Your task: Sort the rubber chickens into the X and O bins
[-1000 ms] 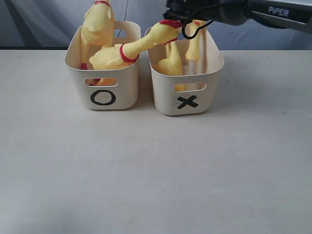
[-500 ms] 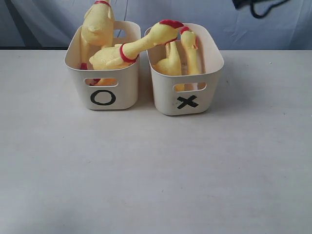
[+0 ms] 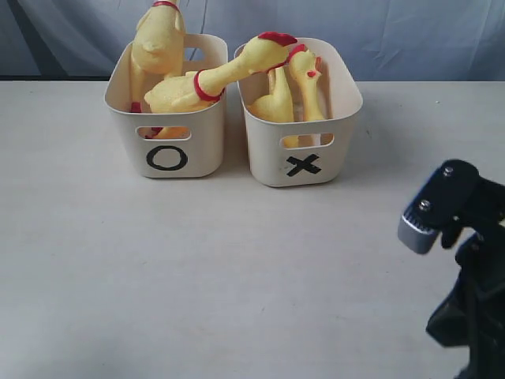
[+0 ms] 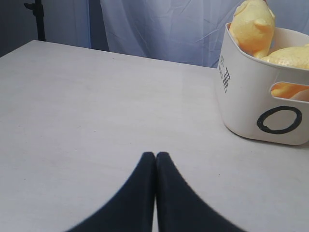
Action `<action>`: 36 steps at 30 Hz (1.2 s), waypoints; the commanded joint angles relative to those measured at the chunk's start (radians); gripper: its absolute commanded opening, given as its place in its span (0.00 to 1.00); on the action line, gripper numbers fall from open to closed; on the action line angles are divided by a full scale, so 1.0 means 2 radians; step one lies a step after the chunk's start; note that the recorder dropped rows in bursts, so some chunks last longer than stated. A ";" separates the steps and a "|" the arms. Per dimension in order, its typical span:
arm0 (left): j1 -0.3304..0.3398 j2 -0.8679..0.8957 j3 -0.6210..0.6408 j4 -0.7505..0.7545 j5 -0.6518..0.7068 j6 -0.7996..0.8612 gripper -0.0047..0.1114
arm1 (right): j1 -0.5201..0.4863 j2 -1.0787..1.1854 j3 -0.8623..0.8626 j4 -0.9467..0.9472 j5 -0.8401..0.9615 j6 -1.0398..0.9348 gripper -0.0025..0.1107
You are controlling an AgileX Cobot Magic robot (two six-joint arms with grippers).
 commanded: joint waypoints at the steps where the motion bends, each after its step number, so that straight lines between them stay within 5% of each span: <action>1: -0.001 0.002 -0.004 0.002 -0.004 0.000 0.04 | 0.001 -0.054 0.018 0.005 0.016 -0.014 0.01; 6: 0.001 0.002 -0.004 -0.001 -0.004 0.000 0.04 | -0.007 -0.119 0.017 -0.117 -0.056 0.034 0.01; 14: 0.000 0.002 -0.004 0.003 -0.004 0.000 0.04 | -0.186 -0.330 0.018 -0.120 -0.317 0.097 0.01; 20: 0.000 0.002 -0.004 0.003 -0.004 0.000 0.04 | -0.297 -0.427 0.020 -0.154 -0.330 0.155 0.01; 28: 0.000 0.002 -0.004 0.003 -0.004 0.000 0.04 | -0.308 -0.407 0.110 -0.100 -0.352 0.158 0.01; 36: 0.000 0.002 -0.004 0.003 -0.004 0.000 0.04 | -0.298 -0.400 0.302 0.011 -0.594 0.138 0.01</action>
